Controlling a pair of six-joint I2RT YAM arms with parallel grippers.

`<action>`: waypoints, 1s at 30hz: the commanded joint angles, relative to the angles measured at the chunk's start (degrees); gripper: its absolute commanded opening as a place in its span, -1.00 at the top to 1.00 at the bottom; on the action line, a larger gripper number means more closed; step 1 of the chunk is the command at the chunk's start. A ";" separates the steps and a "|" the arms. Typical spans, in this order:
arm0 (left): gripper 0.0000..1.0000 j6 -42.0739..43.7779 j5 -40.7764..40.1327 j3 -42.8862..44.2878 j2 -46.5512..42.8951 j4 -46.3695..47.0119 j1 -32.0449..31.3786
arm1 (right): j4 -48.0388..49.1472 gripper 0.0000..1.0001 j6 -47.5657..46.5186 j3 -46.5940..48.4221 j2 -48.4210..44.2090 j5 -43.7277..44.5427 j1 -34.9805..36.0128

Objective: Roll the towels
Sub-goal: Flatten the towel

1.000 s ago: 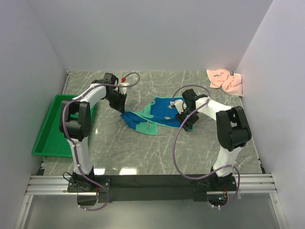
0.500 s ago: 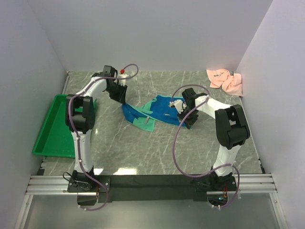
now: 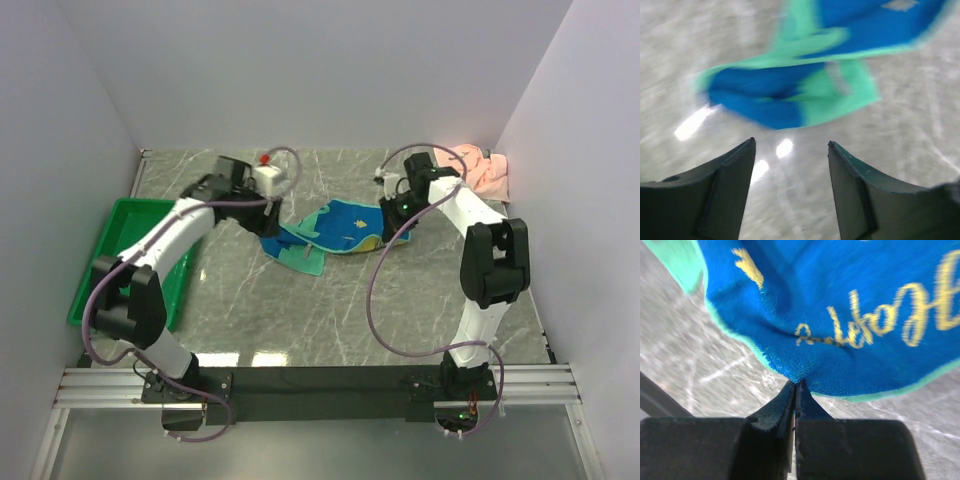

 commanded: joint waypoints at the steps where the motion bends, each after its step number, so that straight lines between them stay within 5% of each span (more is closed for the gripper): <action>1: -0.25 -5.54 -4.27 -3.45 -1.17 5.99 -8.27 | -0.74 1.00 5.91 4.07 -0.98 -5.38 -2.82; 11: 0.04 -15.58 -17.36 -1.45 9.81 10.31 -24.80 | -0.57 1.00 9.97 11.45 4.12 -7.41 -8.19; 22: -0.03 -14.71 -21.50 0.14 18.95 10.39 -26.39 | -0.65 1.00 10.32 12.69 5.61 -7.58 -8.72; 26: 0.51 -12.78 -22.73 1.11 21.42 7.59 -26.48 | -1.53 1.00 10.32 14.27 6.22 -7.49 -9.16; 27: 0.79 -11.64 -22.82 0.94 21.42 5.67 -26.56 | -1.88 1.00 10.23 15.23 6.23 -7.49 -9.59; 30: 0.99 -4.44 -21.52 -2.57 18.09 2.67 -26.04 | -3.64 1.00 9.53 17.34 6.05 -7.14 -10.74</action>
